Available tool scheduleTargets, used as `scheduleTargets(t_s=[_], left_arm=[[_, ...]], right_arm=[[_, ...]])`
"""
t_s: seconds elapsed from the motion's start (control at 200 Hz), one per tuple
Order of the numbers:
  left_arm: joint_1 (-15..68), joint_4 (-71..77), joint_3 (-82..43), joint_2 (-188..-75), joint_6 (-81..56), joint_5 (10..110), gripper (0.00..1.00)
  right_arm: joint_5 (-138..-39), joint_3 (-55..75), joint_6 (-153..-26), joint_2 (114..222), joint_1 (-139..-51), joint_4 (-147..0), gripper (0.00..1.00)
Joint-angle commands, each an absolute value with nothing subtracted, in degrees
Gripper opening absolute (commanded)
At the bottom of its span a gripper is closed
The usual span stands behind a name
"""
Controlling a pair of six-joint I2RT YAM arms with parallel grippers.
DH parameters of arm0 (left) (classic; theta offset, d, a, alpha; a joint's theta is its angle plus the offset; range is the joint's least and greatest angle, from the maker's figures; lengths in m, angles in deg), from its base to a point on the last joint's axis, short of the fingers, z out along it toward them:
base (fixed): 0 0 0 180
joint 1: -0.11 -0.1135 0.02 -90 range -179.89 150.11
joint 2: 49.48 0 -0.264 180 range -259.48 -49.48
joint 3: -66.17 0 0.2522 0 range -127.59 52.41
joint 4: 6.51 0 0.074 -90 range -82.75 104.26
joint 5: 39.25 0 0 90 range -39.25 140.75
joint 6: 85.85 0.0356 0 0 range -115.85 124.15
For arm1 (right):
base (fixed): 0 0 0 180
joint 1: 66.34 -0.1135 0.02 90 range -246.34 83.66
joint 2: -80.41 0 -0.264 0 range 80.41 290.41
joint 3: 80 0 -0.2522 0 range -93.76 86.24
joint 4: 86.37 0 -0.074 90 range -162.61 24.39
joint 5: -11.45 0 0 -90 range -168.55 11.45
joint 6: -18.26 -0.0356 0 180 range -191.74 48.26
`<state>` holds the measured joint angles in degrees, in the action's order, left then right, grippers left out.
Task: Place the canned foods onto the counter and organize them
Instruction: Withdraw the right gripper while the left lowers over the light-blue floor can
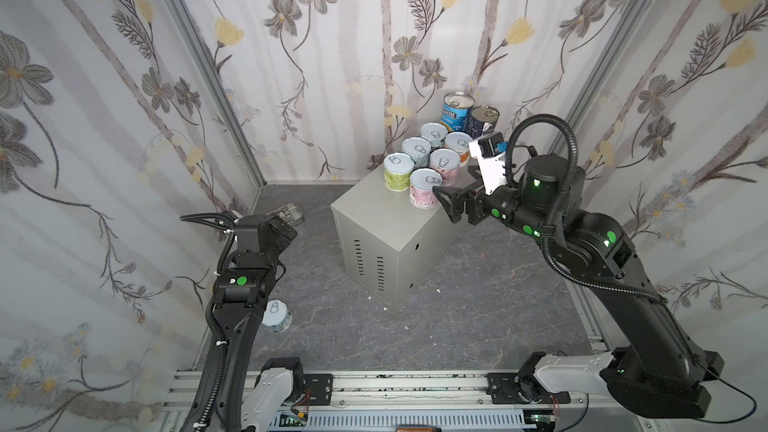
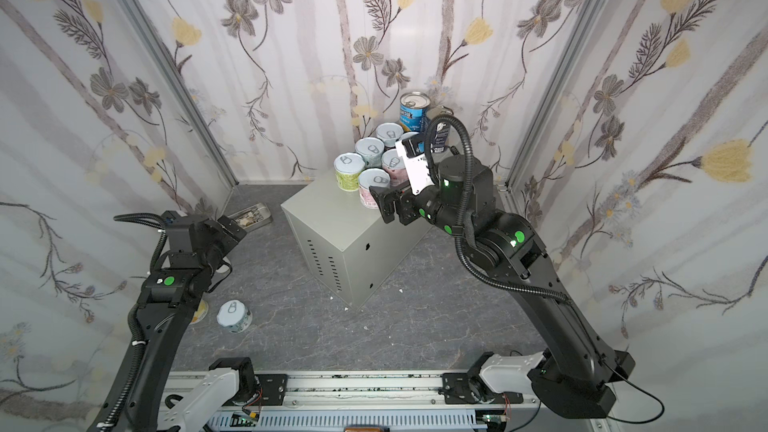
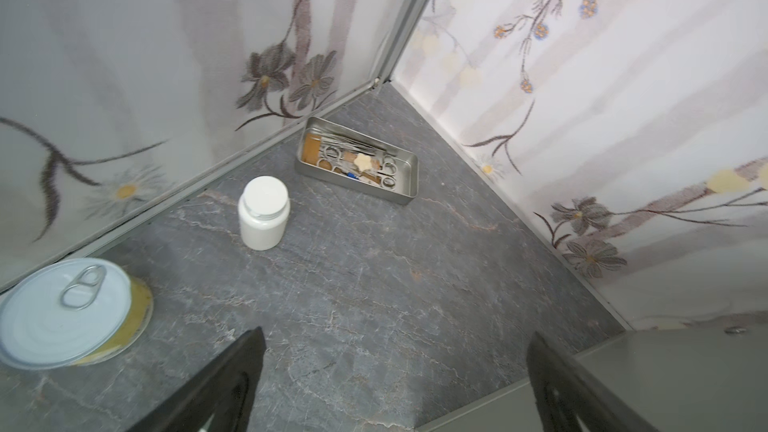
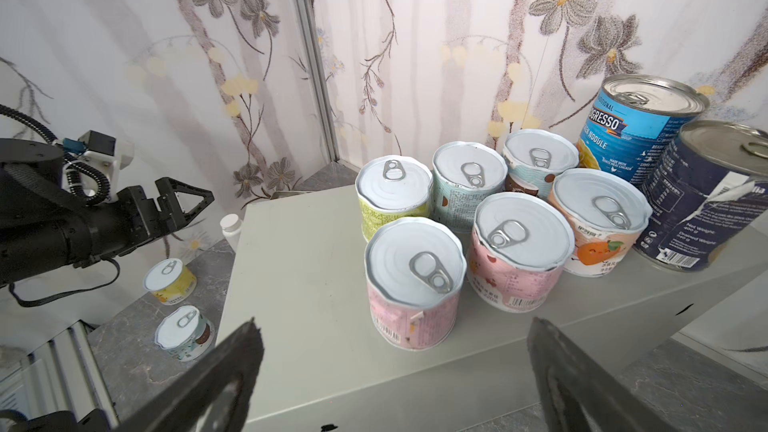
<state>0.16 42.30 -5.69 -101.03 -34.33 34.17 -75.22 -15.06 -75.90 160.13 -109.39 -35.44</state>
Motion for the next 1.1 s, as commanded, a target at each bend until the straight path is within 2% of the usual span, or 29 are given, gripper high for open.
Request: scheduleTargets(t_s=[0.0,0.135,0.565,1.094], left_arm=[[0.1,49.5,-4.5,-100.8,-40.7,25.5,1.0],[0.1,57.5,-2.7,-101.5,-47.8,20.2,1.0],[0.1,59.6,12.1,-98.8,-60.7,20.8,1.0],[0.1,51.6,17.7,-108.1,-61.9,23.1,1.0]], right_arm=[[-74.1,-8.6,-77.9,155.7,-109.7,-43.4,1.0],[-72.3,-2.4,-77.8,150.5,-109.7,-44.7,1.0],[-72.0,6.4,-79.3,145.0,-109.7,-44.5,1.0],[-70.6,8.0,-80.2,144.3,-109.8,-43.6,1.0]])
